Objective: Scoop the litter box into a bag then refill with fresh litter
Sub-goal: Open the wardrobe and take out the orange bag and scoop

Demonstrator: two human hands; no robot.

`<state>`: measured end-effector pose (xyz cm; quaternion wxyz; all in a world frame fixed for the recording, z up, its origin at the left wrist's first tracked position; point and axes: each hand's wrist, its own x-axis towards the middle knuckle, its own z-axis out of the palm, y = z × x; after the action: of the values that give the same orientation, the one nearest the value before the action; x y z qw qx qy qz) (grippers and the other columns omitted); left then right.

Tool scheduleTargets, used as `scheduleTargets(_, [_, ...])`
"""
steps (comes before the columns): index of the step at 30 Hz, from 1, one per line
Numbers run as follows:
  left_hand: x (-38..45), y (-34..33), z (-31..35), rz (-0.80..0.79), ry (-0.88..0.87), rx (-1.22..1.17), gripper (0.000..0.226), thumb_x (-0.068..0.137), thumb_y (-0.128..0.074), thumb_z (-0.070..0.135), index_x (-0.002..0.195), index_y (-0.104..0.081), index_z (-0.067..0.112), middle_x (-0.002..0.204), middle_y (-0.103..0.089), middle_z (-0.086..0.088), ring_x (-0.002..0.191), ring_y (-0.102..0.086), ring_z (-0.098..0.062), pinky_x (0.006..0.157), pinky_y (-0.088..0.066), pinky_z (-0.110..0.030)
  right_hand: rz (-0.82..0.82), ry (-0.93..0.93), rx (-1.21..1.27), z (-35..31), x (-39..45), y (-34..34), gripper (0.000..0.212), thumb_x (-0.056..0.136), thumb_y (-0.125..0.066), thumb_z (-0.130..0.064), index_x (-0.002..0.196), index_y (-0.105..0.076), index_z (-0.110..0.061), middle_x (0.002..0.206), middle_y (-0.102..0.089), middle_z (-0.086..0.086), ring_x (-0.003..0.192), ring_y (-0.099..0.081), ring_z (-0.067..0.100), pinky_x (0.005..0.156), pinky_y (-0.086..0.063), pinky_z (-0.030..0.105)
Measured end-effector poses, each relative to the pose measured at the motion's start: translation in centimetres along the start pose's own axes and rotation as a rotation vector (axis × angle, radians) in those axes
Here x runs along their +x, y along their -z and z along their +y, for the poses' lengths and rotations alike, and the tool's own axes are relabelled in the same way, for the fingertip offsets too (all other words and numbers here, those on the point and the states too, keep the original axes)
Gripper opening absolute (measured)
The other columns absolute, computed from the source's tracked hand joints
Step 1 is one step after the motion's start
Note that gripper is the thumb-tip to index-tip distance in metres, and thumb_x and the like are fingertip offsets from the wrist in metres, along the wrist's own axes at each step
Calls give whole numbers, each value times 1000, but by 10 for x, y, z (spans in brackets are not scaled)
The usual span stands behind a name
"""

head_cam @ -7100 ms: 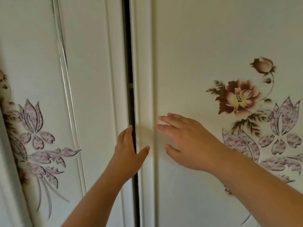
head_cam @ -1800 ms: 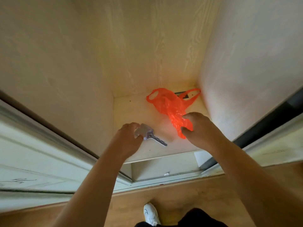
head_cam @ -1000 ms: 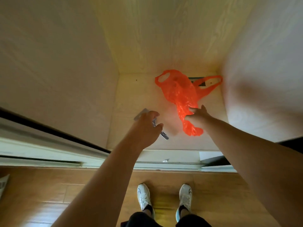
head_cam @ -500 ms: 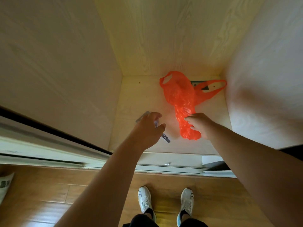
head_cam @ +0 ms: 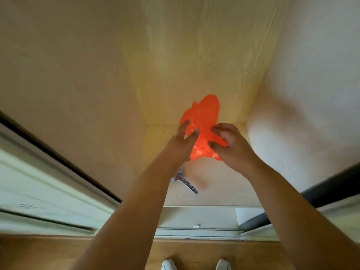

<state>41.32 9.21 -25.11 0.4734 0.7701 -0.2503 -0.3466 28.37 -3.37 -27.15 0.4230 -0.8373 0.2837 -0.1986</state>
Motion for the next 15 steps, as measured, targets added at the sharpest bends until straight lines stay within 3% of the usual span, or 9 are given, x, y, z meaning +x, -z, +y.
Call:
scheduleTargets(2, [-4,6,21,-25,-7,-62,62,98,-49,67,153,-23,59,143,-54,6,124,-58,-26,95,-58,-52,25,77,-6,-19,-4,12,43,88,-70,-27,131,-68,-21,129,-48,-20,126,-53,5,110,-44,39])
scheduleTargets(5, [-17,14,49,-62,-51,-199,74,89,-53,77,151,-14,67,156,-44,16,135,-52,-22,94,-58,-49,24,201,29,-55,-21,25,44,85,-64,-35,126,-72,-22,129,-54,-21,126,-54,0,110,-45,36])
scheduleTargets(9, [-23,15,78,9,-126,-410,104,74,-80,64,152,-11,62,143,-59,13,119,-67,-18,95,-59,-49,-206,206,218,-81,-43,27,25,94,-68,-21,117,-76,-26,130,-64,-19,123,-58,1,106,-48,32])
scheduleTargets(11, [-26,17,83,84,-200,-333,110,66,-83,47,153,-16,54,132,-67,7,112,-71,-17,96,-59,-46,-293,111,313,-86,-52,28,21,96,-68,-18,114,-78,-23,124,-72,-10,116,-64,3,106,-50,37])
scheduleTargets(13, [-30,19,86,167,-261,-204,93,72,-74,28,153,-31,42,126,-69,4,108,-72,-17,91,-61,-46,-297,28,375,-95,-56,39,21,97,-67,-31,104,-78,-15,109,-76,10,102,-71,12,92,-59,43])
scheduleTargets(15, [-35,21,86,250,-328,-141,69,80,-62,9,143,-50,34,119,-72,3,102,-73,-18,86,-62,-45,-186,-56,546,-103,-57,57,36,93,-65,-39,89,-70,-4,99,-75,21,83,-76,25,65,-60,36])
